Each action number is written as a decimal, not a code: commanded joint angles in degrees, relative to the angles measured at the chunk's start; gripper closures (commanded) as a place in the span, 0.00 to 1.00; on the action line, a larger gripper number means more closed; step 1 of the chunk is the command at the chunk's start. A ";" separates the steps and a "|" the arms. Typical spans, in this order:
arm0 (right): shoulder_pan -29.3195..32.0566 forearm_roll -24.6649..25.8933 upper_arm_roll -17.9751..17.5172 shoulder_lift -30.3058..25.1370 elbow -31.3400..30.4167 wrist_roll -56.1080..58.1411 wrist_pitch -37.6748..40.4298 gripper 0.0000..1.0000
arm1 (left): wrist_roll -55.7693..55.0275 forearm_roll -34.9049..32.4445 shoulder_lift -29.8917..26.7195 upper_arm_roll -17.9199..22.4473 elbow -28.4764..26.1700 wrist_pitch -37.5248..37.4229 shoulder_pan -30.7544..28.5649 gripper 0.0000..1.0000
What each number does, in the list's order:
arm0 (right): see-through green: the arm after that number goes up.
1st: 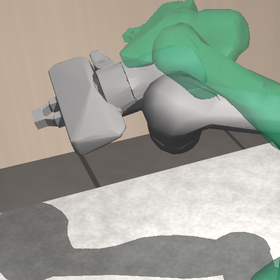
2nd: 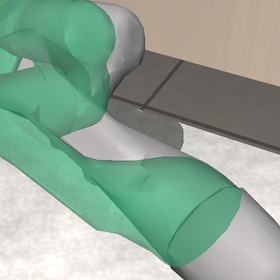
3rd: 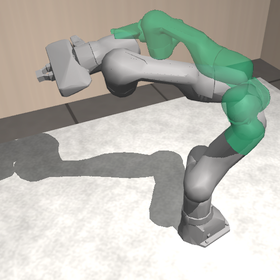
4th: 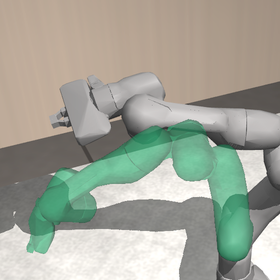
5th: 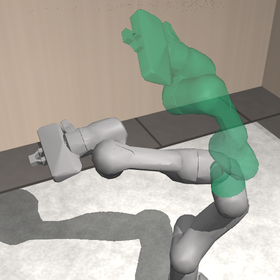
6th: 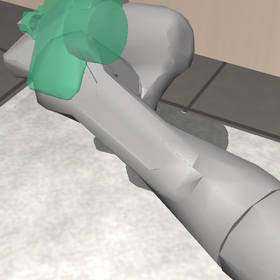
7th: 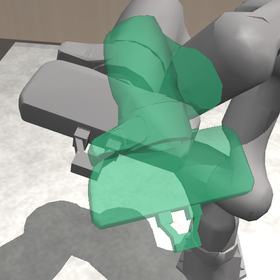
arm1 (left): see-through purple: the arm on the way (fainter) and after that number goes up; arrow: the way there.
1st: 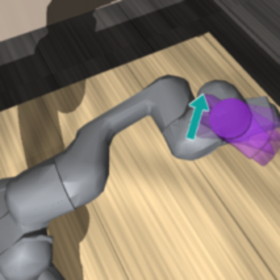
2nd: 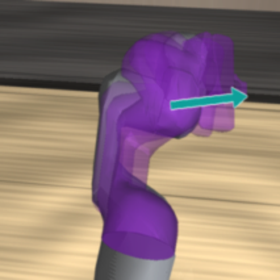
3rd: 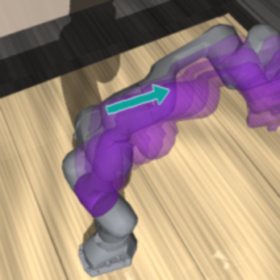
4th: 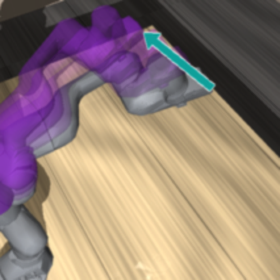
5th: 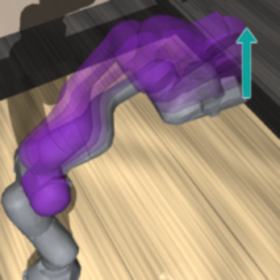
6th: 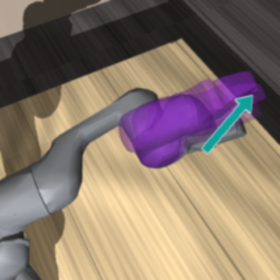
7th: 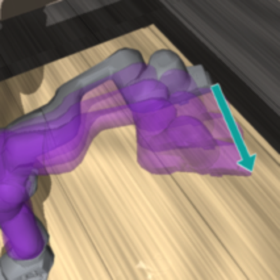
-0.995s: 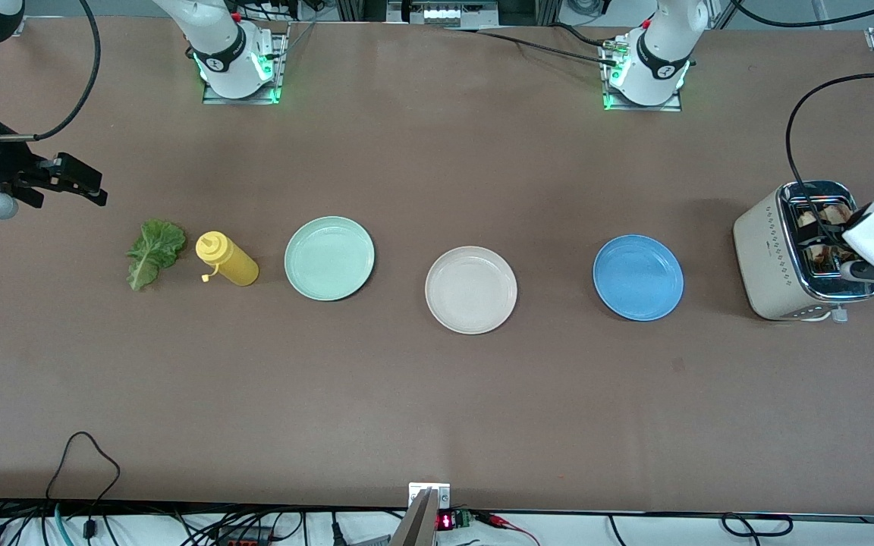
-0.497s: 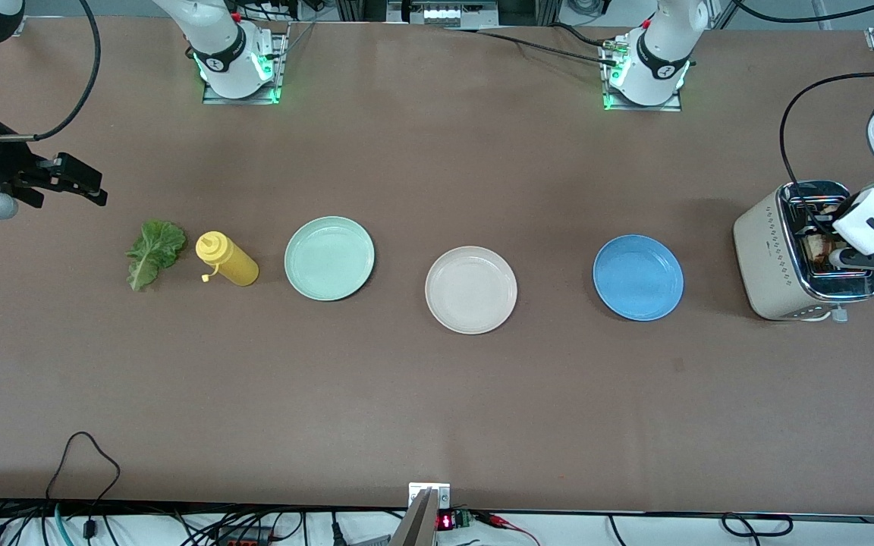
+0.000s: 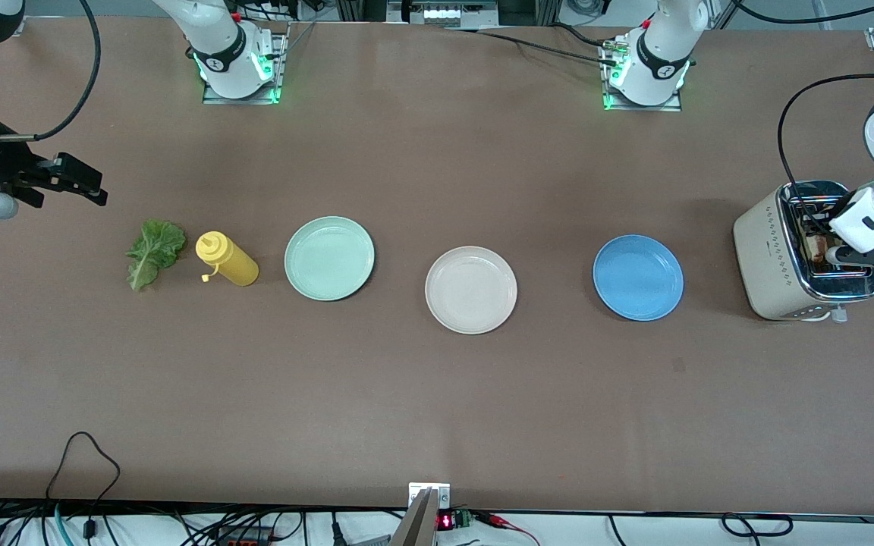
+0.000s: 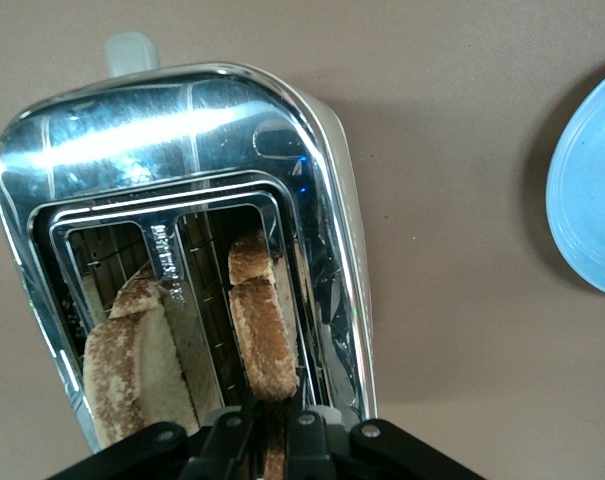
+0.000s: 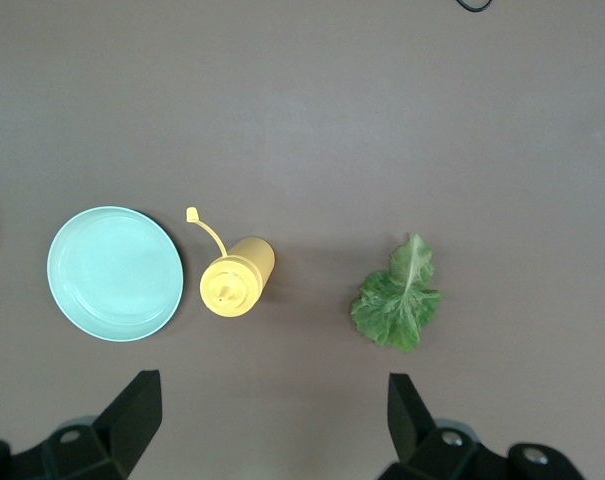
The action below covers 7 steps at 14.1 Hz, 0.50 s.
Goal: Make sandwich in beige plate with both arms
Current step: 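Lower the left gripper and grasp a bread slice in the toaster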
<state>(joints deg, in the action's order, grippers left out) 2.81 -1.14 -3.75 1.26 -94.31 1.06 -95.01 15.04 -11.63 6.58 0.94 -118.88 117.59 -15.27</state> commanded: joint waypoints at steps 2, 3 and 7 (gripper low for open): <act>0.09 -0.71 -0.12 -0.55 -0.26 1.05 0.61 0.00 | 2.09 -1.29 -0.78 -0.77 2.32 -1.82 -0.64 0.99; 0.09 -0.71 -0.12 -0.55 -0.26 1.05 0.61 0.00 | 2.27 -1.29 -0.78 -0.86 4.34 -4.80 -0.46 0.99; 0.18 -0.71 -0.12 -0.55 -0.26 1.22 0.70 0.00 | 2.27 -1.64 -0.78 -3.14 14.87 -19.55 -0.02 0.99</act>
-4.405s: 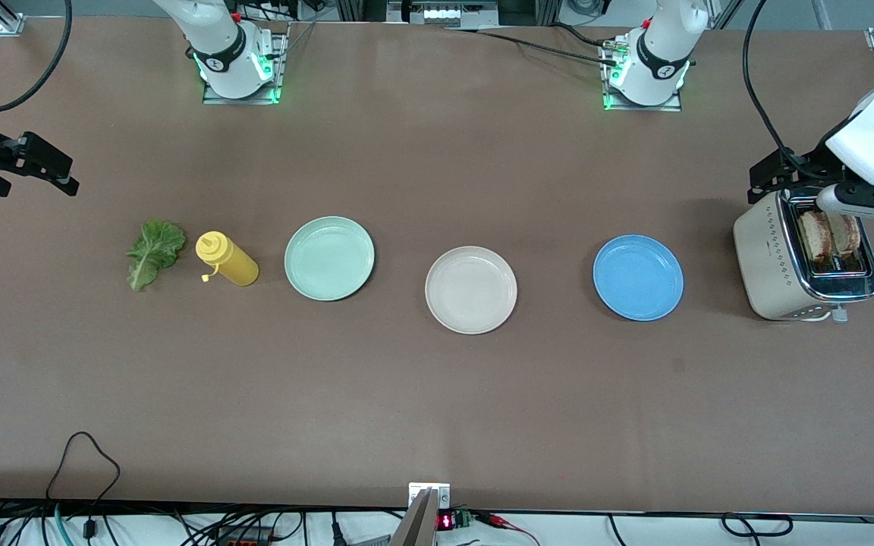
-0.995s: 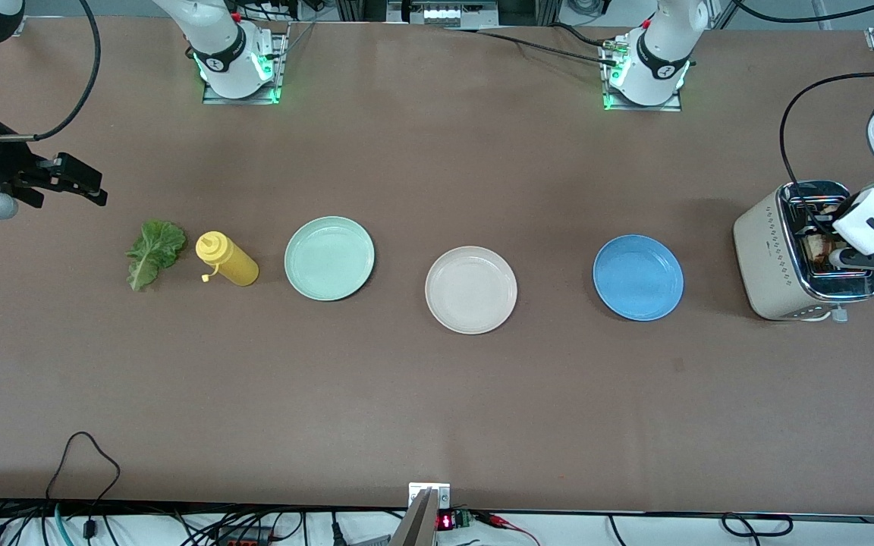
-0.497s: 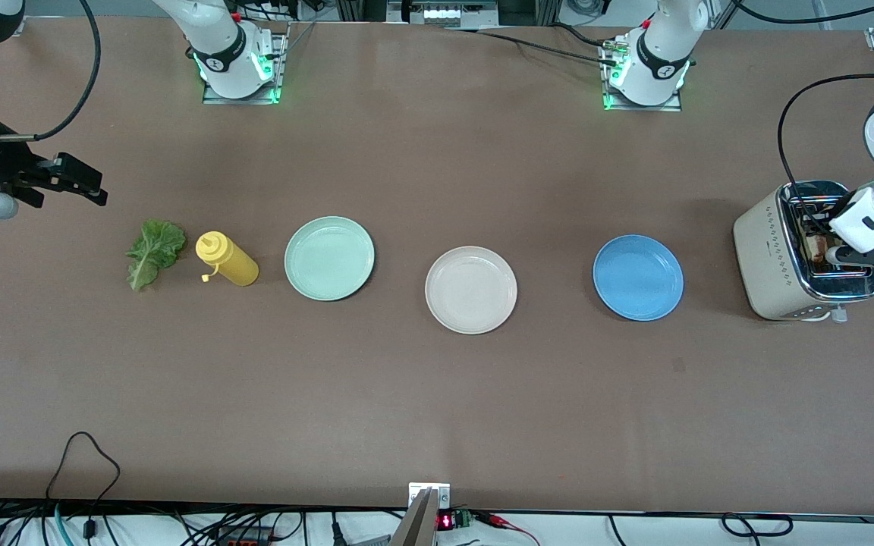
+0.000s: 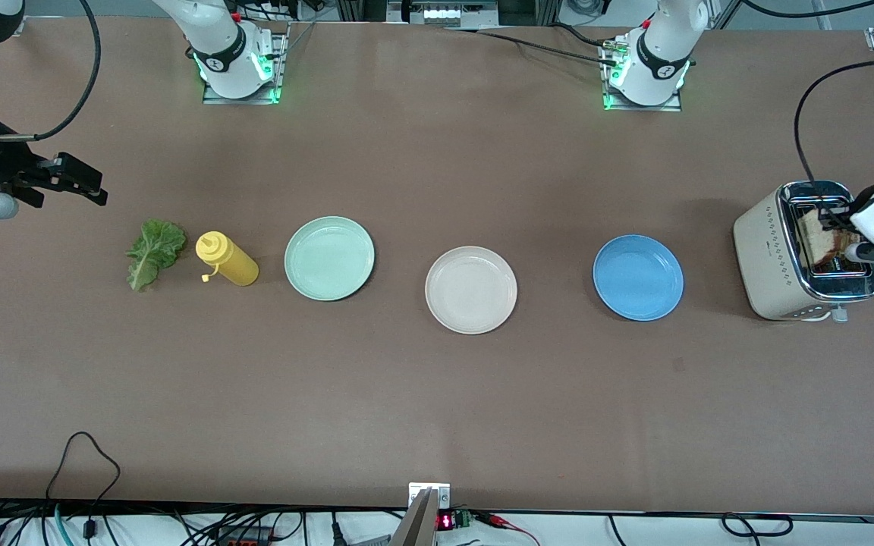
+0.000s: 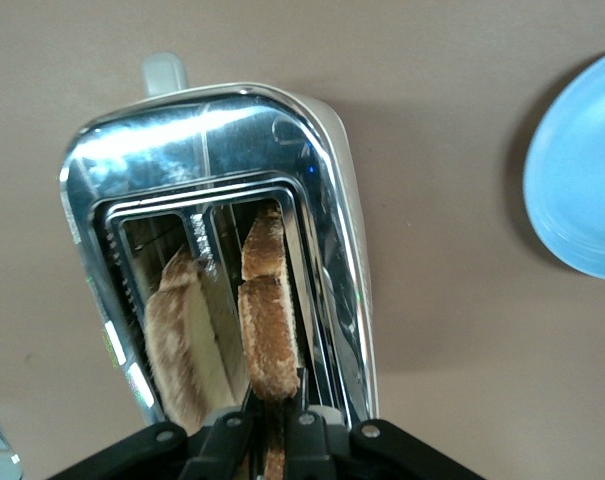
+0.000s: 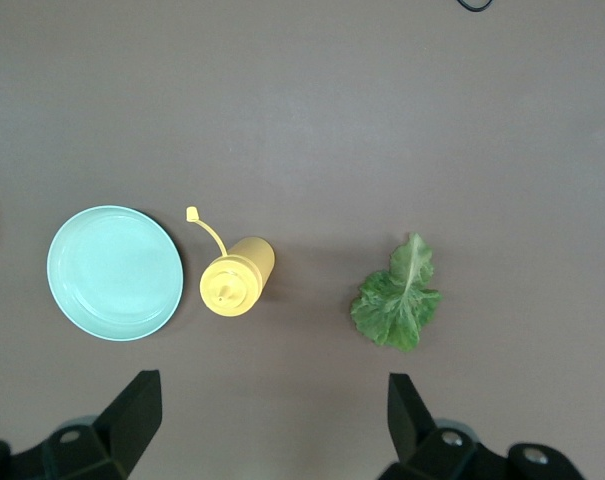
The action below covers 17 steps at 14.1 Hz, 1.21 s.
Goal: Make sandwich in beige plate with both arms
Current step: 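Lift the bread slice out and carry it toward the beige plate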
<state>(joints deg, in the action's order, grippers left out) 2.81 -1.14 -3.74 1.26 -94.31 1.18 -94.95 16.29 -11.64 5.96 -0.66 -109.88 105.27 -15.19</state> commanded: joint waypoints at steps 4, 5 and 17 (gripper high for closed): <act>0.18 -0.71 -0.03 -0.55 -0.26 1.11 0.73 0.00 | 0.94 -1.72 0.01 -6.27 17.48 -20.88 -0.01 0.99; 0.18 -0.71 -0.03 -0.55 -0.26 1.11 0.73 0.00 | 0.76 -1.63 0.01 -8.20 18.63 -21.42 -0.01 0.99; 0.18 -0.71 -0.04 -0.55 -0.35 1.11 0.73 0.00 | -4.16 20.48 11.50 -27.03 19.08 -22.92 2.79 0.99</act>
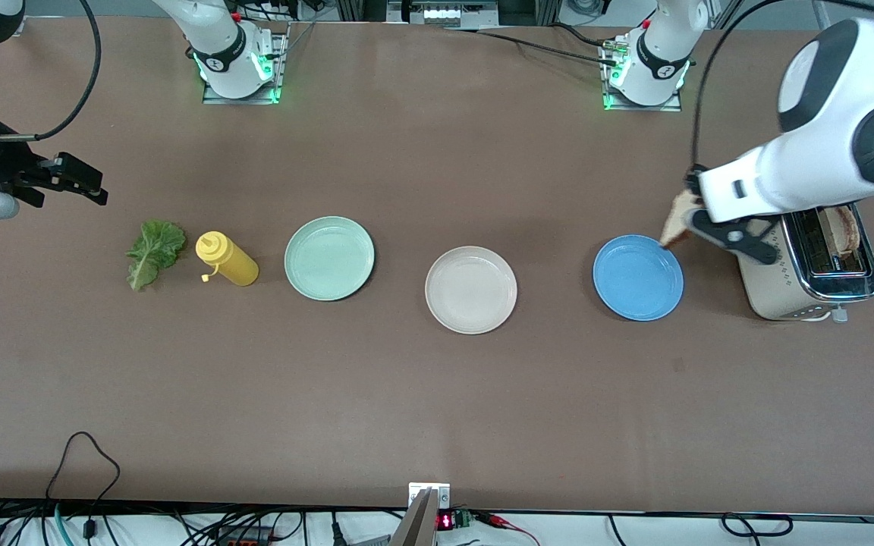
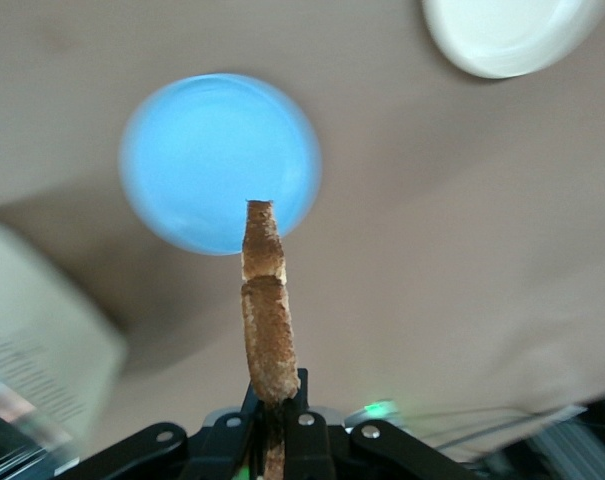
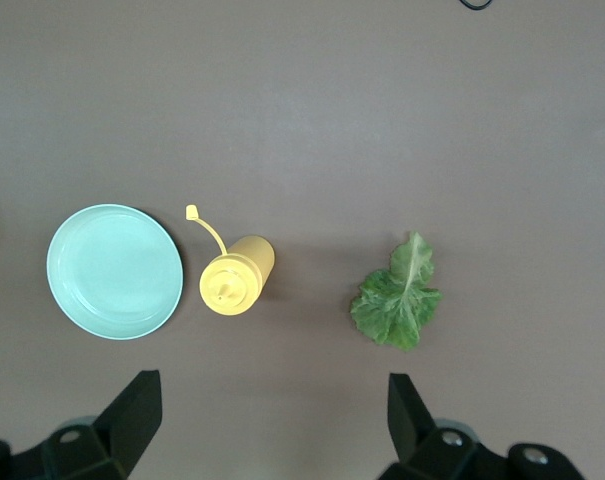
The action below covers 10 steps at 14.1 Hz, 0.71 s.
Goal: Make sandwich in beige plate with both arms
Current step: 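Lift the bread slice out and carry it toward the beige plate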
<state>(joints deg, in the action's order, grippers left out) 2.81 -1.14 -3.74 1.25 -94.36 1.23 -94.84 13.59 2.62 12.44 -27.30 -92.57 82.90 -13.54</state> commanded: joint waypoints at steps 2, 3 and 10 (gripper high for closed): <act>0.18 -0.70 -0.12 -0.55 -0.38 1.06 0.62 0.00 | -4.61 14.38 10.03 -0.38 4.13 3.12 2.81 0.99; 0.18 -0.70 -0.04 -0.55 -0.38 1.06 0.62 0.00 | -6.63 19.91 12.41 -0.38 4.33 5.67 2.82 0.99; 0.44 -0.88 0.23 -0.73 -1.08 2.55 0.54 0.00 | -4.39 47.98 22.79 -0.38 -0.05 21.59 2.82 1.00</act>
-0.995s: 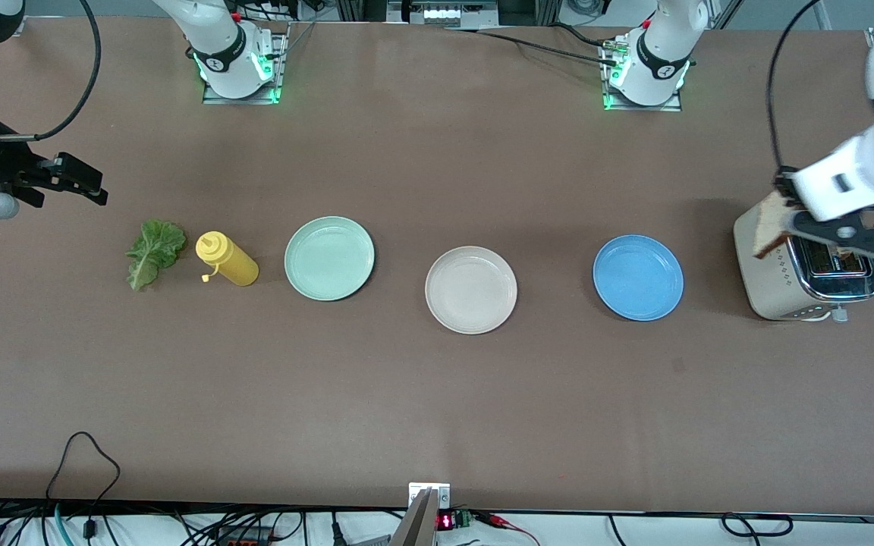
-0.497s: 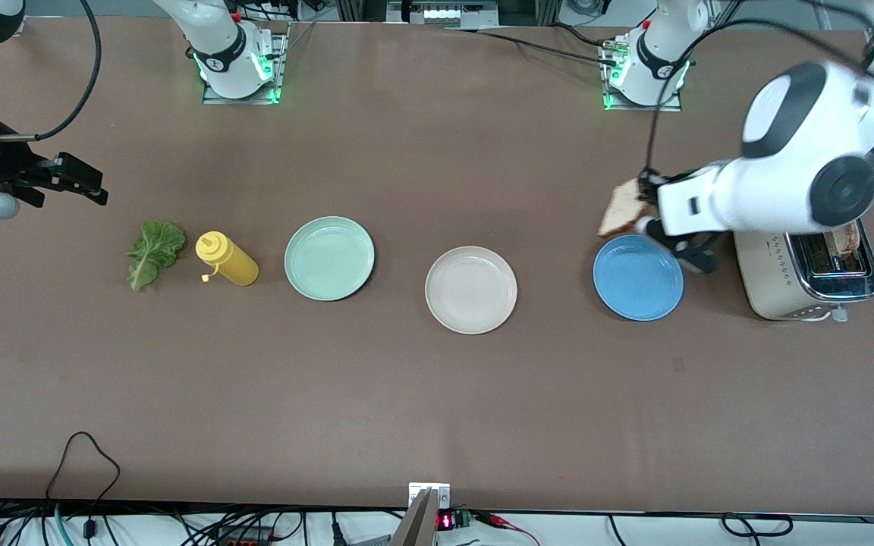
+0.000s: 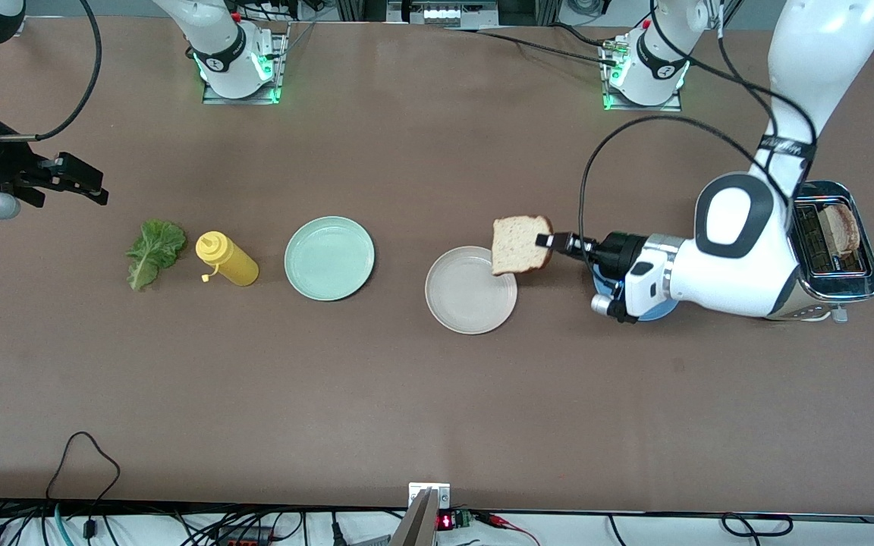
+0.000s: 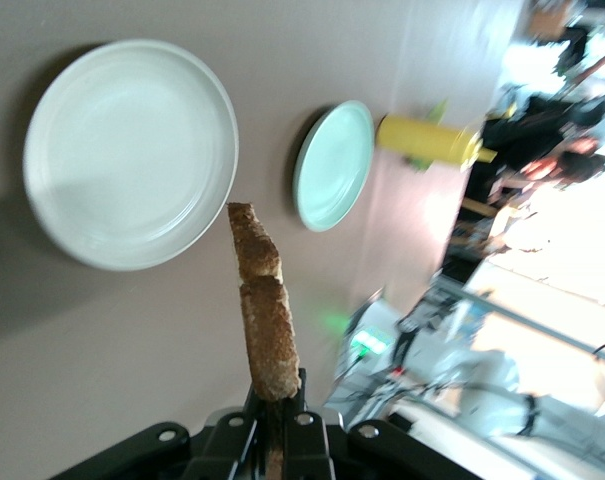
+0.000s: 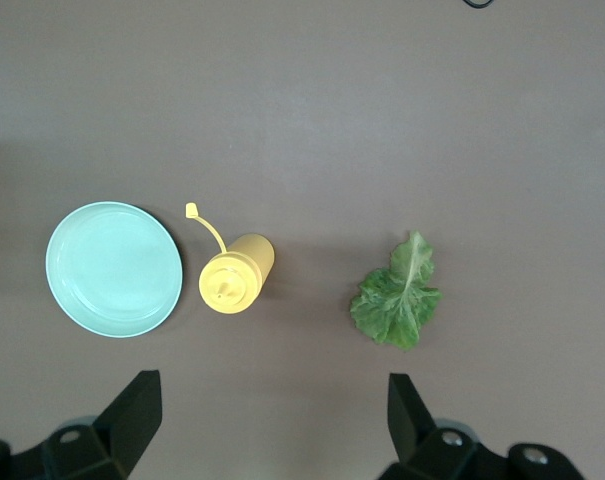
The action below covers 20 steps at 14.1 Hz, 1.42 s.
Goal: Make sandwich in beige plate with both arms
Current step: 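Lower the bread onto the beige plate while the right gripper reaches out, then grasp the yellow bottle with the right gripper while the left gripper releases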
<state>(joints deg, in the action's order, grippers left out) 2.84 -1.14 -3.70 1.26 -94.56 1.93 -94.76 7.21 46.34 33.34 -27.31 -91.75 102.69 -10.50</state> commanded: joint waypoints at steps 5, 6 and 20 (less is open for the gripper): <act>6.20 -11.23 0.97 -1.96 -7.20 22.71 -1.74 0.00 | 25.00 24.36 3.13 -0.29 -15.01 14.10 0.39 1.00; 8.21 -13.69 0.97 -2.57 -9.74 29.12 -3.14 0.00 | 30.00 27.45 4.09 -0.29 -16.08 14.29 0.31 1.00; 23.26 -57.37 1.24 13.05 -29.98 117.02 -14.31 0.00 | 52.72 37.77 12.09 -0.20 -14.69 21.32 3.03 1.00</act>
<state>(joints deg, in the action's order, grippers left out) 25.21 -53.64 -1.68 10.18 -125.39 110.21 -109.50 56.96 82.50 44.67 -27.33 -107.47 123.59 -7.78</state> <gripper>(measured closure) 0.000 0.925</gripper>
